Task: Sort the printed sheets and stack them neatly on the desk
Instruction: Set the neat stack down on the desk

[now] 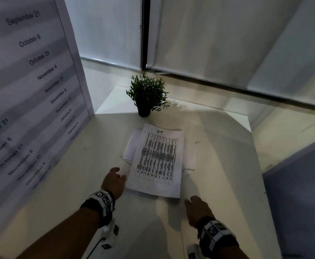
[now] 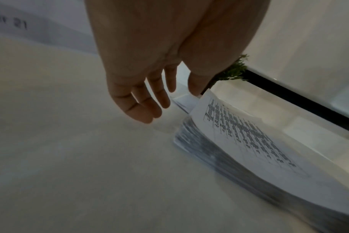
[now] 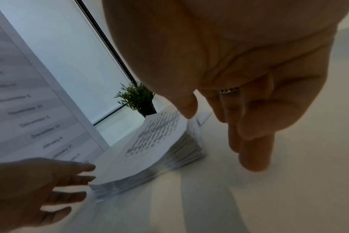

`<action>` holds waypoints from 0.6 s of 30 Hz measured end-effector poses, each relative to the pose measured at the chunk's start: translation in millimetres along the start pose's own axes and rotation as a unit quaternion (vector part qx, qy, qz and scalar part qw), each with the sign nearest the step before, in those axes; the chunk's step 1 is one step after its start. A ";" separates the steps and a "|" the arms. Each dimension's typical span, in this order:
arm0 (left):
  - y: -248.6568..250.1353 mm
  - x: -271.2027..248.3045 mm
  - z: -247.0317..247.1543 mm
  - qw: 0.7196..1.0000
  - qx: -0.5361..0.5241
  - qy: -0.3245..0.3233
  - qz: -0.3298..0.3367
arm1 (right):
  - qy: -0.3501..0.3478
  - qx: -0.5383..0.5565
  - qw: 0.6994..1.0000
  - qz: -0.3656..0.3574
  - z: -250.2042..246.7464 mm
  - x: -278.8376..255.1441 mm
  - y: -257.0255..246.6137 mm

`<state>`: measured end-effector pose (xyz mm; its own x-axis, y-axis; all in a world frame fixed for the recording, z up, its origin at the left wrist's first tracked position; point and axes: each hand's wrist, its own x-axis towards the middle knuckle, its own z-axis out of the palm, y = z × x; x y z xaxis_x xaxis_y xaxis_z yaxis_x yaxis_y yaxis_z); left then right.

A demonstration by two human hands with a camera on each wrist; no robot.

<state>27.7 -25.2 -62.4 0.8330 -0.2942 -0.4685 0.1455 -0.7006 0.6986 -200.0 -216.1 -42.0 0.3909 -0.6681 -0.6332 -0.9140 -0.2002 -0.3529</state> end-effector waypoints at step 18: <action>5.6 -6.3 8.0 0.996 0.080 -0.047 0.016 | 0.044 0.076 0.996 0.024 27.8 39.6 -47.0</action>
<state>19.0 -32.4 -59.9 0.7808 -0.3723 -0.5017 0.0272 -0.7821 0.6226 -138.5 -213.2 -69.6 0.3296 -0.7358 -0.5916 -0.9021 -0.0604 -0.4273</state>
